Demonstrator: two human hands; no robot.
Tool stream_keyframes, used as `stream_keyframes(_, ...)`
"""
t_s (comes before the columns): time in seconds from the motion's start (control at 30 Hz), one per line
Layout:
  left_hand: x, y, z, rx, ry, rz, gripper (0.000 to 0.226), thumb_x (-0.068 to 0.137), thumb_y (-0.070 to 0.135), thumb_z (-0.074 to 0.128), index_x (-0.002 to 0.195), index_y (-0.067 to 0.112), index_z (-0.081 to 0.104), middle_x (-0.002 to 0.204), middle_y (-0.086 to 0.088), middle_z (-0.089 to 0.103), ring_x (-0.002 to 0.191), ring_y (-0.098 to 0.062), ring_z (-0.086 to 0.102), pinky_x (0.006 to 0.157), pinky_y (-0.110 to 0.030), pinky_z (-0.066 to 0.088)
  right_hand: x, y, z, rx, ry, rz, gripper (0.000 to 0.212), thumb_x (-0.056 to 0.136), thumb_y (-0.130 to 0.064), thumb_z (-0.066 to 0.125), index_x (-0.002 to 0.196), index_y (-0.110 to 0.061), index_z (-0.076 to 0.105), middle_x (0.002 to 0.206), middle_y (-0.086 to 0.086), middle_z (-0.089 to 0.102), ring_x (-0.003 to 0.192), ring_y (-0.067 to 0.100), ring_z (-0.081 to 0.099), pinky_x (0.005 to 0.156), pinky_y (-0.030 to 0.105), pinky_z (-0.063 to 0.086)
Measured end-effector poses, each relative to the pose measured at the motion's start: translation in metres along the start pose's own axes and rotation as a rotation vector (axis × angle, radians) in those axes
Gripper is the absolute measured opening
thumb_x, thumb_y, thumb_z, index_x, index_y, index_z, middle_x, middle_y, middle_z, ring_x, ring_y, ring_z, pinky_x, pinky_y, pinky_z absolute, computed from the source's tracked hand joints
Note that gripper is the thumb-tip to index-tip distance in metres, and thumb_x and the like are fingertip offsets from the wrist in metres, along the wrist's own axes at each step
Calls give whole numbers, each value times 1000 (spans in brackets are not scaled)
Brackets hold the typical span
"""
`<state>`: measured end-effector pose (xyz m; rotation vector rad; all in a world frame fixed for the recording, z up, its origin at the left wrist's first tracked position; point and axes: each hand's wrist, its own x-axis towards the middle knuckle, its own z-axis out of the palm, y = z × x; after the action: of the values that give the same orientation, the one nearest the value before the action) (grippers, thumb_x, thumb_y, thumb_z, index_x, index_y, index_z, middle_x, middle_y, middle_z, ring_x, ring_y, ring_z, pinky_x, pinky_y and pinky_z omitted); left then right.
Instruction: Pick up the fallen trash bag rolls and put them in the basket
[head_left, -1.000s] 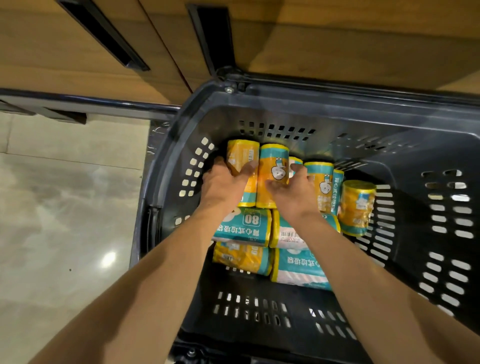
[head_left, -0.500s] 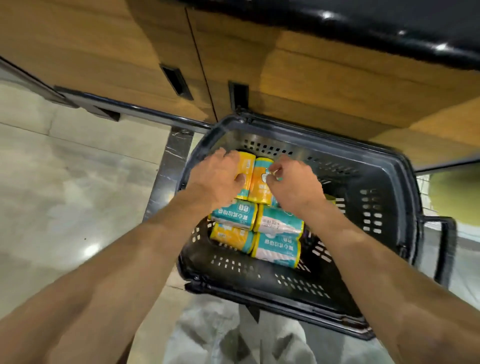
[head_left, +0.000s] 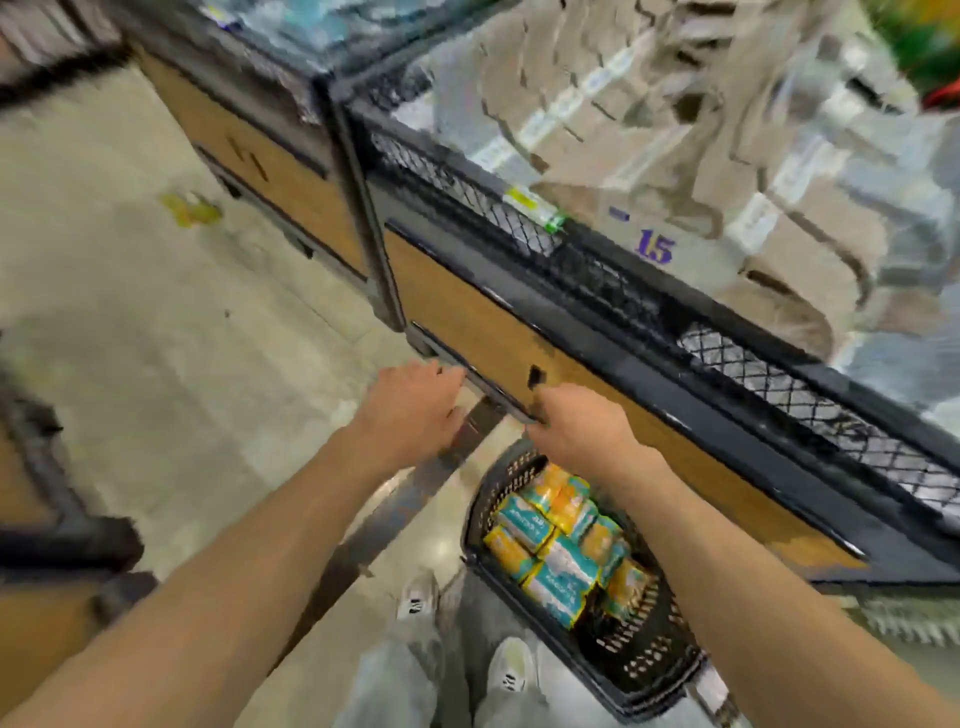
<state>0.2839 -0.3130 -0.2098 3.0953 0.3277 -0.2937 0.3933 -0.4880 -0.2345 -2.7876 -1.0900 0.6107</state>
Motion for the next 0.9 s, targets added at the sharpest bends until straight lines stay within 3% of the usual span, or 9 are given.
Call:
stream_keyframes(0.2,-106,-129,-90,-13,128,-304,33,98,43,42,119,20,54,112,-4,59,98,-27,60,76,-37,48,7,-173,-90,-55,25,-358,25,96,-39,52,113,-23,61,107,2,63,99,27,62,78,38,52)
stream_keyframes(0.47,-188,-304,-156,37,244,-542,33,96,43,43,115,20,57,108,-4,62,97,-27,61,76,-37,49,58,-383,-165,-211,59,-557,25,99,-39,50,115,-23,61,111,1,65,100,25,62,83,43,55)
stream_keyframes(0.67,-206,-396,-168,37,255,-629,35,96,44,43,117,20,55,111,-5,61,99,-29,61,68,-34,38,96,-474,-183,-195,102,-608,29,99,-39,51,121,-26,62,116,-1,66,105,23,63,86,43,55)
stream_keyframes(0.9,-167,-488,-163,36,228,-648,34,97,43,41,119,20,53,112,-5,60,100,-28,60,70,-35,39,191,-538,-190,-170,72,-607,26,98,-40,52,117,-26,63,115,-1,67,101,23,64,82,39,55)
